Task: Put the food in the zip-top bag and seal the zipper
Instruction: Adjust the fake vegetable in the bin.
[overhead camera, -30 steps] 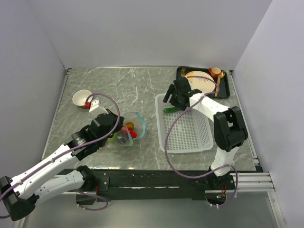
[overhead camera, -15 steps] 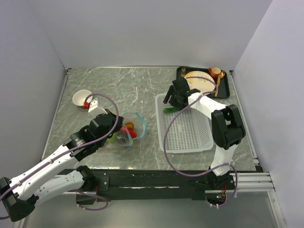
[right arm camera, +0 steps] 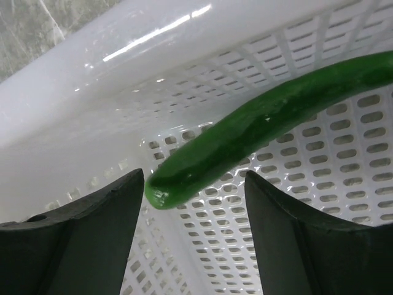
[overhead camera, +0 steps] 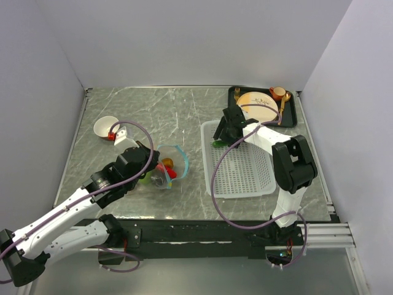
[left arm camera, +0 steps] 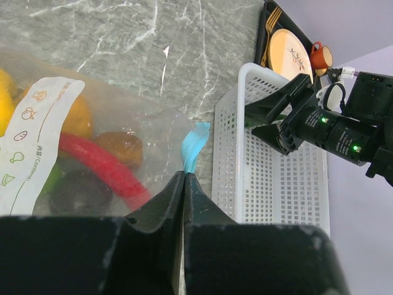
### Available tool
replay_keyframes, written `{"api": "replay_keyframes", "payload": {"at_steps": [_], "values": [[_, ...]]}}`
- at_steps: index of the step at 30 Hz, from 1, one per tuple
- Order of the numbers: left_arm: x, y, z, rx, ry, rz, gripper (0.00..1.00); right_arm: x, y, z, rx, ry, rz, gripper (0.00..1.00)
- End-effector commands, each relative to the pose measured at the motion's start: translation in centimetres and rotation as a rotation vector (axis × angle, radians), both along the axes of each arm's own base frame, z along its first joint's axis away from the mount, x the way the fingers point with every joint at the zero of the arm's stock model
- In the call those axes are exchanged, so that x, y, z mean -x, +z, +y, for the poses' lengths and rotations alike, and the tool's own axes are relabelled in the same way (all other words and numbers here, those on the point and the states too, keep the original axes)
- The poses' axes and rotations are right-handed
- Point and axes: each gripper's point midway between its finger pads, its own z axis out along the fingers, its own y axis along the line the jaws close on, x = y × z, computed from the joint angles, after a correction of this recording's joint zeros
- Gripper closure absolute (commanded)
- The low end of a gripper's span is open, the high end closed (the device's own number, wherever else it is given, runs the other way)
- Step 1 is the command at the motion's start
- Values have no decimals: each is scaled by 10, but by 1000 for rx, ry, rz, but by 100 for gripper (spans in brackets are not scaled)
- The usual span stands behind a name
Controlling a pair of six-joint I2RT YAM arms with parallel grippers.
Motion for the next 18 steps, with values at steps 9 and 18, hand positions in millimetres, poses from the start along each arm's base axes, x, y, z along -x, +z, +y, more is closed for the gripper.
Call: {"api": "replay_keyframes", "payload": {"at_steps": [9,18], "values": [[-3,7,5,-4,27,-19,93,11,-3,0,-7,18,-16,45],[-1,9,9,9,32,-30,92,45,9,-8,-22,42,-44,49]]}}
